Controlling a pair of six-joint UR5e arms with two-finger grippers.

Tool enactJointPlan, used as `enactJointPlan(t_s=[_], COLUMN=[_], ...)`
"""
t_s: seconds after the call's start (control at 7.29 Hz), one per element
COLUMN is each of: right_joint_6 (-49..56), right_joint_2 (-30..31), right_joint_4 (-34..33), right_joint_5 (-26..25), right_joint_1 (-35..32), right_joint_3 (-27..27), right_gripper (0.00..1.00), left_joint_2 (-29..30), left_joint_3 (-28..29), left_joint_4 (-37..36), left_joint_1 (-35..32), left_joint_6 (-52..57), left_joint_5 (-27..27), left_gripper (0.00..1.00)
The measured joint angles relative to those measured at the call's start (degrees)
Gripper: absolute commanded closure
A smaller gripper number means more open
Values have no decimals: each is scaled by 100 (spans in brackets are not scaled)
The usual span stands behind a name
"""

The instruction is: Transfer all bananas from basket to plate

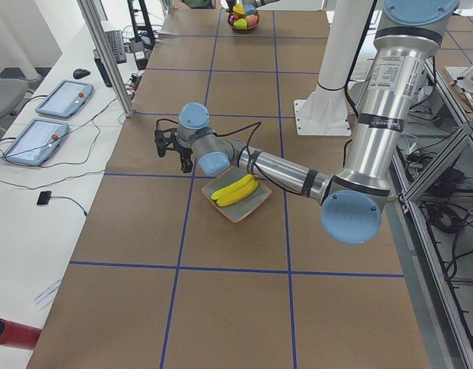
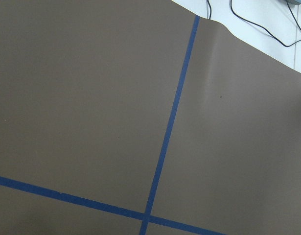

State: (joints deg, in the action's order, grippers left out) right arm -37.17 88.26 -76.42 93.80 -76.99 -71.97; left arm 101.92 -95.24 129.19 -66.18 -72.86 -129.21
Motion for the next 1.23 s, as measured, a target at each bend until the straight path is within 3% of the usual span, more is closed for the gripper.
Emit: enactJointPlan(t_s=[0.55,0.96,1.23], right_joint_6=[18,655,1100], right_joint_2=[-72,-349,-943], right_joint_4=[-299,-2379,-3013], right_joint_5=[45,-132,-254], right_joint_1=[-20,-203,-271], right_joint_3=[-387,-1744,-2054], right_gripper=[100,100,100], left_joint_2=[12,-4,28], left_joint_3=[-3,7,70], left_joint_4=[1,1,-1], left_joint_1=[0,7,40], left_joint_6=[-2,-3,-6], left_joint_5=[-7,-7,-10], left_gripper=[0,0,0])
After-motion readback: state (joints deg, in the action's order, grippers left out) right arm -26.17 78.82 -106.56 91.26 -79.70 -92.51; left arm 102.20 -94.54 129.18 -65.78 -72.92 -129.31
